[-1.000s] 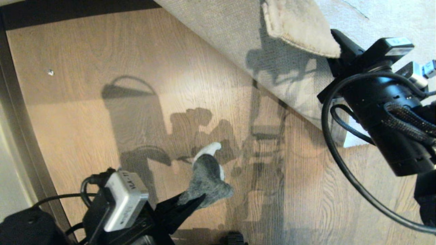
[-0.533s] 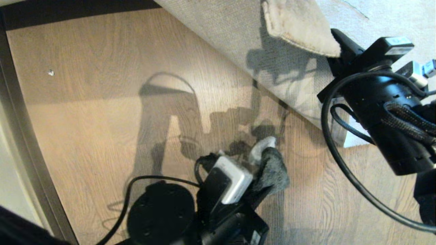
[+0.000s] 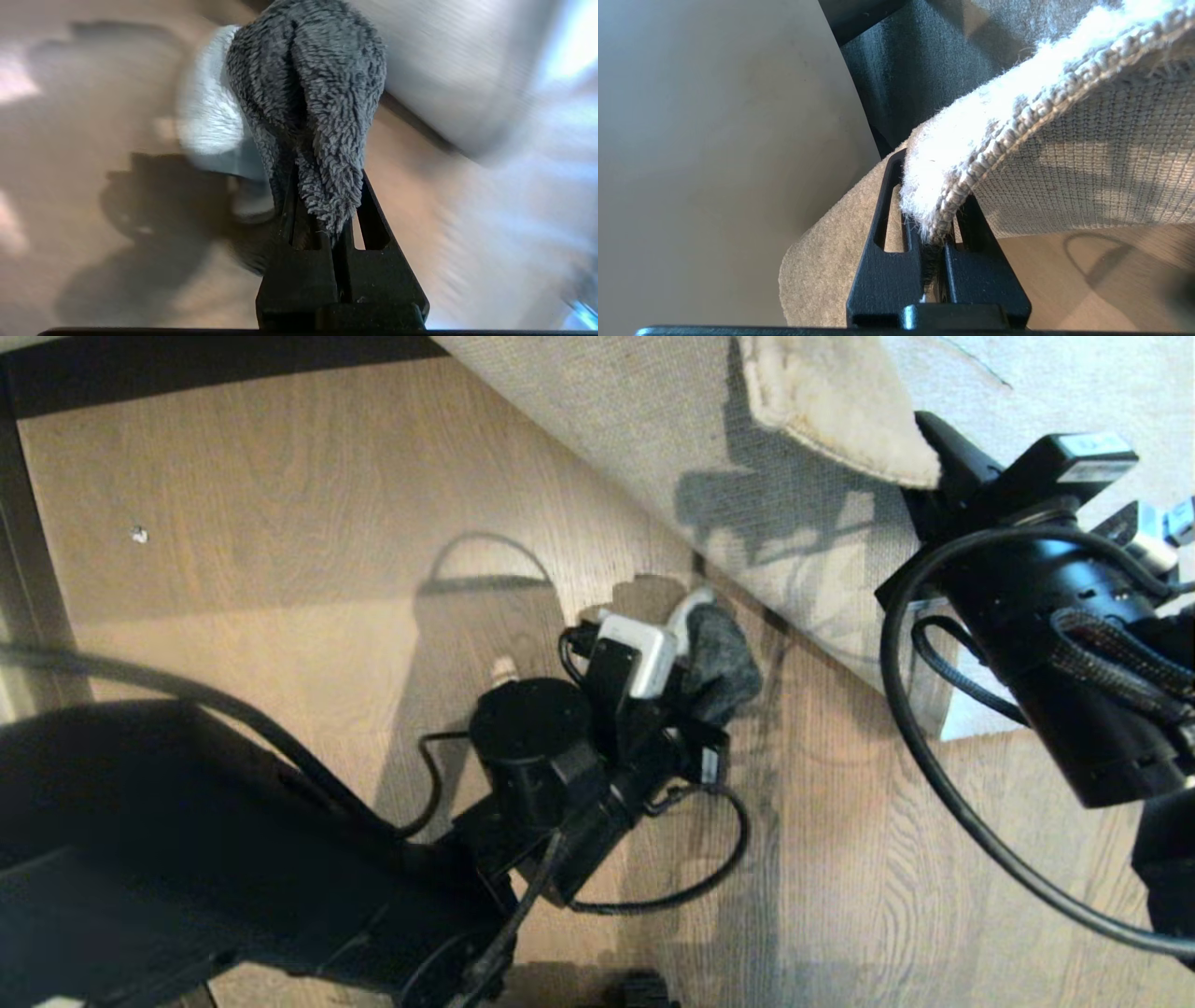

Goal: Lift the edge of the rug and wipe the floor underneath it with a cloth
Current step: Wipe the floor under the carpet with a rag

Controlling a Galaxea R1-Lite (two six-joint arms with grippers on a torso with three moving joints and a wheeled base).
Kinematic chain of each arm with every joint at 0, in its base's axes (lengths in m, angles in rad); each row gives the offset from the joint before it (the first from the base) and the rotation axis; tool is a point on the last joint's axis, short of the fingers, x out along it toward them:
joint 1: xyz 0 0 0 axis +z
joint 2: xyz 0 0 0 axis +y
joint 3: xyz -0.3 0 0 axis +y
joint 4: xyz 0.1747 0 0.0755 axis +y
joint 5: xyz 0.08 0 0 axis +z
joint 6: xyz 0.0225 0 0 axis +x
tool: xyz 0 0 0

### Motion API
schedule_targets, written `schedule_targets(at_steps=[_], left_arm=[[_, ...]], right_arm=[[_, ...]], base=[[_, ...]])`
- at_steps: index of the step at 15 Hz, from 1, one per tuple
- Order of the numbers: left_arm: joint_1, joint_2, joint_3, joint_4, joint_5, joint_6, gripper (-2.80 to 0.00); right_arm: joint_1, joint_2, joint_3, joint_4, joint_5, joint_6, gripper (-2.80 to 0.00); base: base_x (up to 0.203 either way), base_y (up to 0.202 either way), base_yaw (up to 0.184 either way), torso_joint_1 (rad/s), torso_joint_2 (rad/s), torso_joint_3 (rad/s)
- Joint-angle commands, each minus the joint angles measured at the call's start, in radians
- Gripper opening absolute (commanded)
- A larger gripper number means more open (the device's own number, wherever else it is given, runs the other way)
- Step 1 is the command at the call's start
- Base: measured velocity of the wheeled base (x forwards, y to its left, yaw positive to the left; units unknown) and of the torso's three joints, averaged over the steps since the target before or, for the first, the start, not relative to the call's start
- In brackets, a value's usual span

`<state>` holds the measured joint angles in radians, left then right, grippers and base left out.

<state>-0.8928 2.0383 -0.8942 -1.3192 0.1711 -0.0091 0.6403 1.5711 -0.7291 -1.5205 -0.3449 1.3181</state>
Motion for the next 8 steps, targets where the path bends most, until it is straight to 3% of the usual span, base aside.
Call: schedule_targets(at_steps=[1,5,8], left_arm=[[0.101,-0.03,-0.041,-0.004,0.0,0.0,-2.8],[0.194,-0.139,-0.022,0.0,0.001,0.005,-2.8],[0.21,-0.246,0.017,0.054,0.001,0.011,-2.8]], right_arm=[[-0.004,0.0,0.001,-0.044,-0.003,0.007,-2.8],[-0.002,-0.012,0.001,-0.044,0.0,0.009,-2.8],[-0.002,-0.014,0.001,-0.044,0.001,0.01,-2.8]], base=[[0.0,0.0,0.0,0.0,0.0,0.0],[0.0,0.0,0.0,0.0,0.0,0.0],[0.0,0.0,0.0,0.0,0.0,0.0]])
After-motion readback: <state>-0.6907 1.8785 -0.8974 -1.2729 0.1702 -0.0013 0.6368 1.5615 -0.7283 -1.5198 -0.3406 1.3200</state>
